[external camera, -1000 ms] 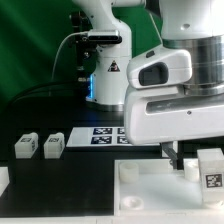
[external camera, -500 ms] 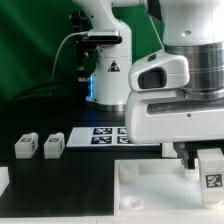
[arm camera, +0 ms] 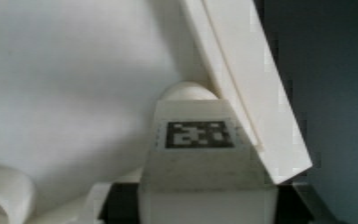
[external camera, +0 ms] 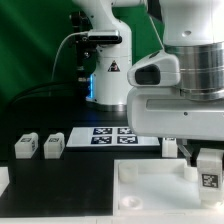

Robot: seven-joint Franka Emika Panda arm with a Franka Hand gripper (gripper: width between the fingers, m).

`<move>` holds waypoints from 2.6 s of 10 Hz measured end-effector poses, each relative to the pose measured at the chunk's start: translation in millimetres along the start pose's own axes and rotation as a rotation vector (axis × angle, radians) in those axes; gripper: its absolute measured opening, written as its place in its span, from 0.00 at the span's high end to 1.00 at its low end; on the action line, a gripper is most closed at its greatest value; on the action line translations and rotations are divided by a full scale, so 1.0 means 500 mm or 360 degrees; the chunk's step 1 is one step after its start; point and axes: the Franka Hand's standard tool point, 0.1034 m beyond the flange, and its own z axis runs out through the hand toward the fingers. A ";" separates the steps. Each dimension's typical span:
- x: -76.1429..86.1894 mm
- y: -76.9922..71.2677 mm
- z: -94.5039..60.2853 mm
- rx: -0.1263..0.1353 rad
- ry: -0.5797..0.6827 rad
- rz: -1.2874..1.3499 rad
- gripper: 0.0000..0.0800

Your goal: Assemble one leg

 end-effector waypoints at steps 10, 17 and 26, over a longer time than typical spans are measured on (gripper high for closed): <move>-0.009 -0.004 0.005 0.0163 0.0063 0.1489 0.40; -0.021 -0.027 0.000 0.0125 0.0146 0.0353 0.19; -0.010 -0.020 0.005 0.0037 0.0194 -0.0245 0.47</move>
Offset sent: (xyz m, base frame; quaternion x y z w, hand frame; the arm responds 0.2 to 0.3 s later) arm -0.0120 0.0177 -0.0108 -0.0224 0.0254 0.3644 0.9306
